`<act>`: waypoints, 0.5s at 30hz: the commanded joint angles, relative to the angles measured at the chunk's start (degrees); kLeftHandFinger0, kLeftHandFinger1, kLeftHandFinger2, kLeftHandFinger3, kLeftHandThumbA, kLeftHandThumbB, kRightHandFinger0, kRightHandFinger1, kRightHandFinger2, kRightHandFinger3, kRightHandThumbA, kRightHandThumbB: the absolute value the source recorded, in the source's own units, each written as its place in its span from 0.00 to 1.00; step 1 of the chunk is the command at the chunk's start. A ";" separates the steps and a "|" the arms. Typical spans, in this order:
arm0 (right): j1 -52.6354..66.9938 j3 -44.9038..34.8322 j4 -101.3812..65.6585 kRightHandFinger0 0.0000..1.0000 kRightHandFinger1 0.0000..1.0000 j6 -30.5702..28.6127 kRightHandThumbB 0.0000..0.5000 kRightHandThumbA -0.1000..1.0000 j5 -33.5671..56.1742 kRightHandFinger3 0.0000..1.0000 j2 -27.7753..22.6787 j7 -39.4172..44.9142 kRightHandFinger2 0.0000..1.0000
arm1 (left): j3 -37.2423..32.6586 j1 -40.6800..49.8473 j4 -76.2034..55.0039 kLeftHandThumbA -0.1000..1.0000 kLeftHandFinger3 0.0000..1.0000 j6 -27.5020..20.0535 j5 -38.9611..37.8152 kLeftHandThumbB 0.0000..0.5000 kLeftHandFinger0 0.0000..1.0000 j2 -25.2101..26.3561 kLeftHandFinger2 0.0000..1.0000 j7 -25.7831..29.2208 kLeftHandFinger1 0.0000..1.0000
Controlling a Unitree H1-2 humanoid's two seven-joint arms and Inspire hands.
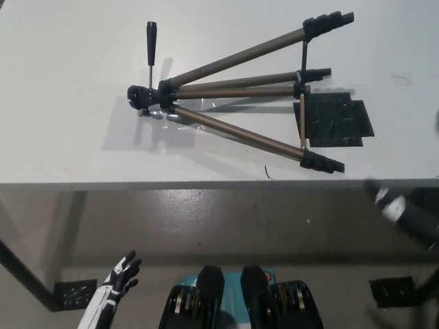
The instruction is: A tripod lies near the right hand side of the table and the robot grab a leg of the tripod using its right hand and put it up right.
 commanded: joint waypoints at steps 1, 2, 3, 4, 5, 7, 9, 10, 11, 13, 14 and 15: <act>-11.50 -1.91 -9.76 1.00 1.00 13.53 0.87 0.88 -7.17 1.00 -2.70 4.24 1.00 | -0.40 -0.24 -2.31 1.00 1.00 -5.12 1.38 0.69 1.00 1.35 1.00 -1.02 1.00; -13.88 -1.52 -10.08 1.00 1.00 16.10 0.89 0.91 -8.59 1.00 -3.10 5.49 1.00 | -0.44 -0.20 -2.43 1.00 1.00 -4.80 1.37 0.69 1.00 1.36 1.00 -1.07 1.00; -17.96 -0.44 -9.99 1.00 1.00 21.02 0.92 0.92 -9.26 1.00 -3.48 7.71 1.00 | -0.36 -0.10 -2.37 1.00 1.00 -4.53 1.15 0.69 1.00 1.31 1.00 -1.08 1.00; -20.73 0.30 -8.82 1.00 1.00 23.43 0.96 0.93 -9.24 1.00 -3.67 8.73 1.00 | -0.34 -0.05 -2.27 1.00 1.00 -4.47 1.21 0.70 1.00 1.24 1.00 -0.99 1.00; -23.14 1.03 -7.22 1.00 1.00 24.46 0.92 0.92 -9.41 1.00 -4.17 9.59 1.00 | -0.35 0.00 -2.18 1.00 1.00 -4.49 1.14 0.70 1.00 1.16 1.00 -0.97 1.00; -29.58 3.25 -0.34 1.00 1.00 24.20 0.83 0.84 -10.35 1.00 -6.14 11.64 1.00 | -0.51 0.44 -2.19 1.00 1.00 -4.53 1.23 0.72 1.00 1.05 1.00 -0.99 1.00; -34.60 5.19 6.21 1.00 1.00 23.99 0.93 0.89 -12.37 1.00 -7.73 12.76 1.00 | -0.65 0.70 -2.43 1.00 1.00 -3.90 1.54 0.76 1.00 0.78 1.00 -0.77 1.00; -37.01 6.52 8.68 1.00 1.00 24.88 0.96 0.91 -13.61 1.00 -8.73 14.13 1.00 | -0.80 0.81 -2.54 1.00 1.00 -3.70 1.60 0.77 1.00 0.81 1.00 -0.91 1.00; -41.45 9.07 13.62 1.00 1.00 26.54 1.00 0.93 -15.42 1.00 -9.44 16.35 1.00 | -0.88 0.71 -2.22 1.00 1.00 -4.35 1.58 0.75 1.00 0.87 1.00 -1.00 1.00; -44.71 11.66 18.04 1.00 1.00 26.27 0.99 0.94 -17.78 1.00 -9.89 17.25 1.00 | -0.89 0.73 -2.28 1.00 1.00 -4.25 1.54 0.75 1.00 0.89 1.00 -1.05 1.00; -47.22 13.73 21.48 1.00 1.00 26.00 0.98 0.94 -18.74 1.00 -10.27 18.34 1.00 | -0.90 0.80 -2.43 1.00 1.00 -4.15 1.47 0.75 1.00 0.92 1.00 -1.09 1.00; -48.97 14.95 23.87 1.00 1.00 26.04 1.00 0.93 -18.94 1.00 -10.36 19.17 1.00 | -0.82 0.75 -2.76 1.00 1.00 -3.97 1.44 0.73 1.00 1.18 1.00 -1.23 1.00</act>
